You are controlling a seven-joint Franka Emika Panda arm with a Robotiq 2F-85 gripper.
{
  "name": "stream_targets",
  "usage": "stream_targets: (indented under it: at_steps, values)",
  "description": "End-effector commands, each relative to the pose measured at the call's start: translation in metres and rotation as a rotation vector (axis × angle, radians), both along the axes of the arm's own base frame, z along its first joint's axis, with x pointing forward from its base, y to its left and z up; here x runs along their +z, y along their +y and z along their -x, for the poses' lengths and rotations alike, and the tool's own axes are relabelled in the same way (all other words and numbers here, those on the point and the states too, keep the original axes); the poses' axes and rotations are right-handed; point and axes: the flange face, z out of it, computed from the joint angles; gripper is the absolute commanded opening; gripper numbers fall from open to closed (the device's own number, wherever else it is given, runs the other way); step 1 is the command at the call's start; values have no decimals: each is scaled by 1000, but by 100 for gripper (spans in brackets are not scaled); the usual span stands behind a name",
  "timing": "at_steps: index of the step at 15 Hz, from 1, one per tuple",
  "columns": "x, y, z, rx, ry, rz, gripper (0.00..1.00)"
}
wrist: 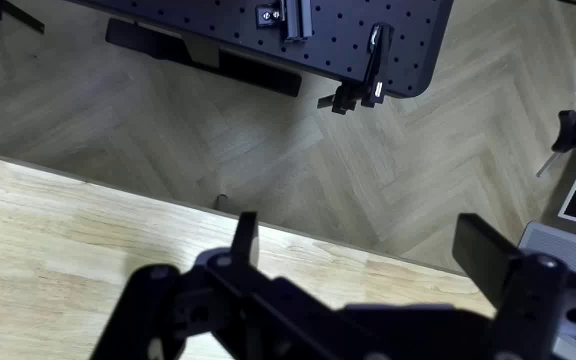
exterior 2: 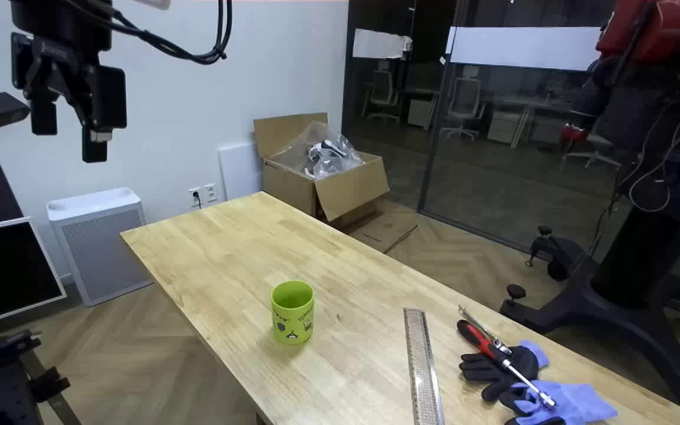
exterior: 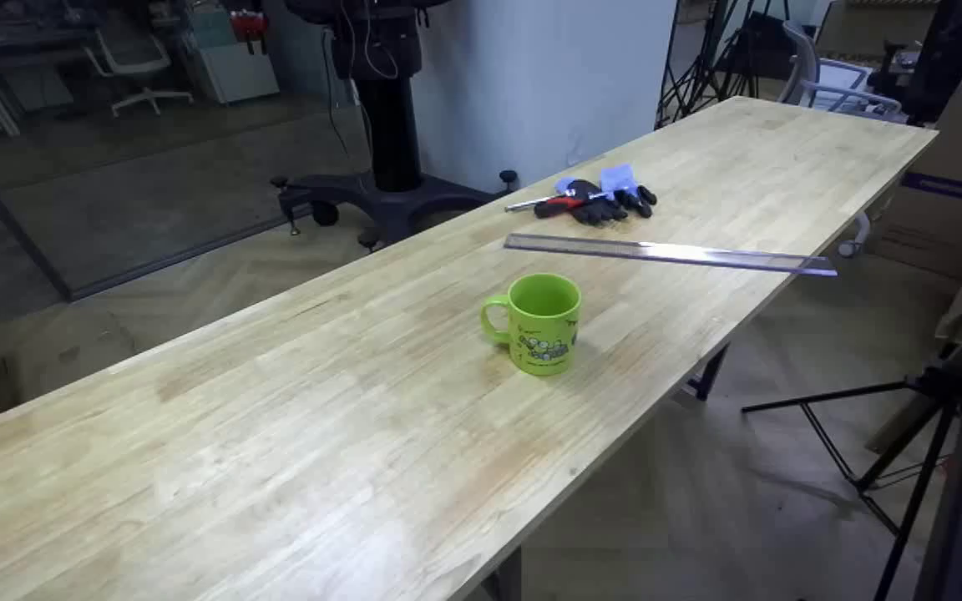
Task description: Slide the mug forward
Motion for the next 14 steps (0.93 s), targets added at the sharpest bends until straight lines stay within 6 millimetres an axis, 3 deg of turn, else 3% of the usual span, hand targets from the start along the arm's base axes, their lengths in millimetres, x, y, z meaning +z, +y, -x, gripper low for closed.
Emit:
stream_targets:
  at_steps: [1,12,14]
  values:
    - [0,0,0,0,0,0,100]
    - [0,0,0,1,0,0,100]
    - [-2,-4,-5,-44,-66,50,100]
